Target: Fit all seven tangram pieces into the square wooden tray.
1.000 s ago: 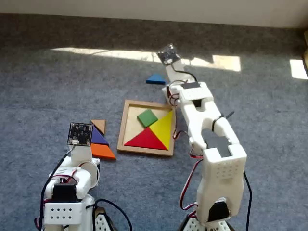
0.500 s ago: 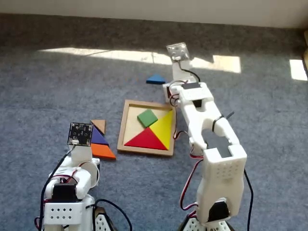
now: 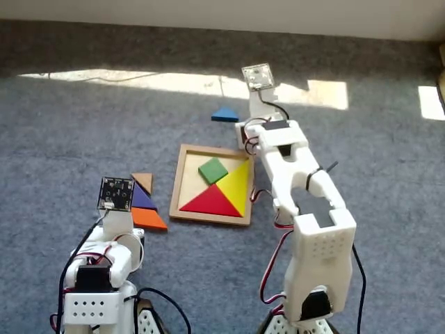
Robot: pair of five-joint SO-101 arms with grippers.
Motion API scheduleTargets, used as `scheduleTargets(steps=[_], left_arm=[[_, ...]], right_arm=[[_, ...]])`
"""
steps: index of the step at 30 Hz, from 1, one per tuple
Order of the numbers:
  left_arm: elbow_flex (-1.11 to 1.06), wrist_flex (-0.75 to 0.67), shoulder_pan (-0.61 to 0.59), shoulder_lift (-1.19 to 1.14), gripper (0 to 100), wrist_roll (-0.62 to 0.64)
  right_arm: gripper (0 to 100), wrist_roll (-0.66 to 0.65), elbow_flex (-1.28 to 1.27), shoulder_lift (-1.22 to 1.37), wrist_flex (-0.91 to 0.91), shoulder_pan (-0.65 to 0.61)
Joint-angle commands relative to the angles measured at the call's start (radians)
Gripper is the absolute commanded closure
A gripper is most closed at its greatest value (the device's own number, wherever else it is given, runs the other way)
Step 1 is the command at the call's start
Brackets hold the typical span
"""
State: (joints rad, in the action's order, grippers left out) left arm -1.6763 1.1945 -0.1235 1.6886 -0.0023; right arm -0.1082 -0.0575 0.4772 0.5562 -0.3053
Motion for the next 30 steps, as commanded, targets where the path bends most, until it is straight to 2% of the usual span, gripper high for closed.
scheduleTargets(steps=[1,4,8,30], left_arm=[[-0.025,-0.015,0.013,0.008,99,-0.006],[-0.025,-0.015,0.013,0.008,99,-0.006],[-0.025,-0.015,0.013,0.008,99,-0.006],[-0.025,-0.014,0.013,0.008,99,-0.006]], right_arm=[[89.3,0.005,0.002,-0.071,-0.074,0.012],[89.3,0.005,-0.004,-0.071,-0.202,0.012],[89.2,0.003,-0.056,-0.076,-0.255,0.01],[89.7,0.003,-0.062,-0.074,-0.266,0.015]])
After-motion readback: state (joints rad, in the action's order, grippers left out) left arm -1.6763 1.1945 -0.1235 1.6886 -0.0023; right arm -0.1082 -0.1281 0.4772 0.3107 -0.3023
